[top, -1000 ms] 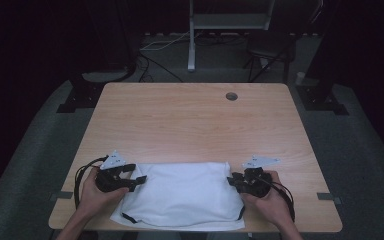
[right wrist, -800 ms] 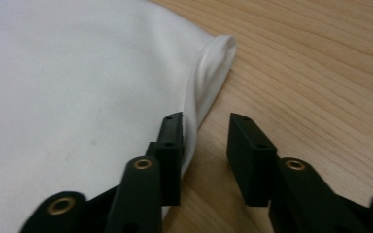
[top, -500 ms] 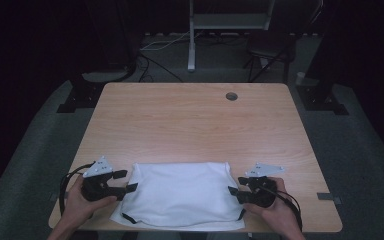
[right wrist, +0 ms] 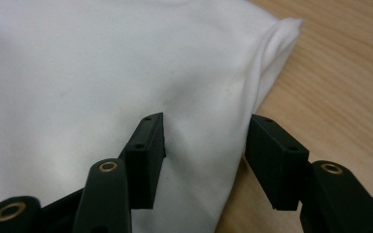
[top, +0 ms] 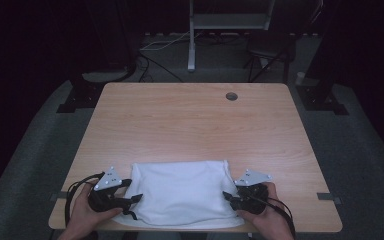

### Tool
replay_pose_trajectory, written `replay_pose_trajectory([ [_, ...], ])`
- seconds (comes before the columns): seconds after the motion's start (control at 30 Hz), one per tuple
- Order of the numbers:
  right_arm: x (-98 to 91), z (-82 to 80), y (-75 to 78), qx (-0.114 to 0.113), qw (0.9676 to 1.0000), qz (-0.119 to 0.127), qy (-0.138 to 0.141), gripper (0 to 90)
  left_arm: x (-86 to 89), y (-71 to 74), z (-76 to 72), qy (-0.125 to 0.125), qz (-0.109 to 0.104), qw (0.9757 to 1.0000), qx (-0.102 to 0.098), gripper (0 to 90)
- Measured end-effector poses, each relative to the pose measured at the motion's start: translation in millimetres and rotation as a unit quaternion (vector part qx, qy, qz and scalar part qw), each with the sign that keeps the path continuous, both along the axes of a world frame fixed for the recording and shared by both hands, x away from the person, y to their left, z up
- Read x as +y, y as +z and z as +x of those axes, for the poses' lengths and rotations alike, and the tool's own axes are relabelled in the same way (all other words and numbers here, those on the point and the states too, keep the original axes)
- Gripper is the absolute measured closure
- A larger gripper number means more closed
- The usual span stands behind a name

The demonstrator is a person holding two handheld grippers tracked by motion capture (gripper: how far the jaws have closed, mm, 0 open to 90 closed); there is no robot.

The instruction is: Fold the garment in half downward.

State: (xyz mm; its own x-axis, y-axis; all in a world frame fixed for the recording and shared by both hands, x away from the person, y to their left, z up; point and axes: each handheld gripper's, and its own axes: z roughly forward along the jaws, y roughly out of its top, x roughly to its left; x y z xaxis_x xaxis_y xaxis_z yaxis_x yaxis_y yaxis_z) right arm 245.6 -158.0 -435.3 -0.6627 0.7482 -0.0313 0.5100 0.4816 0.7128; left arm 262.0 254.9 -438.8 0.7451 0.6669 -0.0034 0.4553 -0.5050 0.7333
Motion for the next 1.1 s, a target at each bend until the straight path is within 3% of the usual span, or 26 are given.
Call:
replay_pose_trajectory([
  [0.17,4.2,10.7,-0.4,-0.017,0.9995,-0.009,-0.025,49.2,-2.5,-0.2,23.2,0.016,0.0,0.9999,-0.004,34.5],
  [0.27,5.4,20.2,-0.8,-0.029,0.9986,-0.017,-0.041,49.2,-5.7,0.4,44.7,0.025,0.002,0.9997,-0.003,34.8],
  [0.53,0.5,61.8,-0.4,-0.036,0.9963,-0.026,-0.074,48.9,-19.0,-0.1,86.7,0.043,-0.001,0.999,-0.007,34.8],
  [0.8,-5.2,86.3,-1.5,-0.037,0.9946,-0.019,-0.095,47.6,-27.8,0.0,109.8,0.054,0.003,0.9985,-0.011,34.9],
  [1.1,-7.4,92.8,-2.3,-0.037,0.9941,-0.014,-0.101,45.3,-28.8,-1.1,117.4,0.062,-0.002,0.998,-0.014,34.9],
])
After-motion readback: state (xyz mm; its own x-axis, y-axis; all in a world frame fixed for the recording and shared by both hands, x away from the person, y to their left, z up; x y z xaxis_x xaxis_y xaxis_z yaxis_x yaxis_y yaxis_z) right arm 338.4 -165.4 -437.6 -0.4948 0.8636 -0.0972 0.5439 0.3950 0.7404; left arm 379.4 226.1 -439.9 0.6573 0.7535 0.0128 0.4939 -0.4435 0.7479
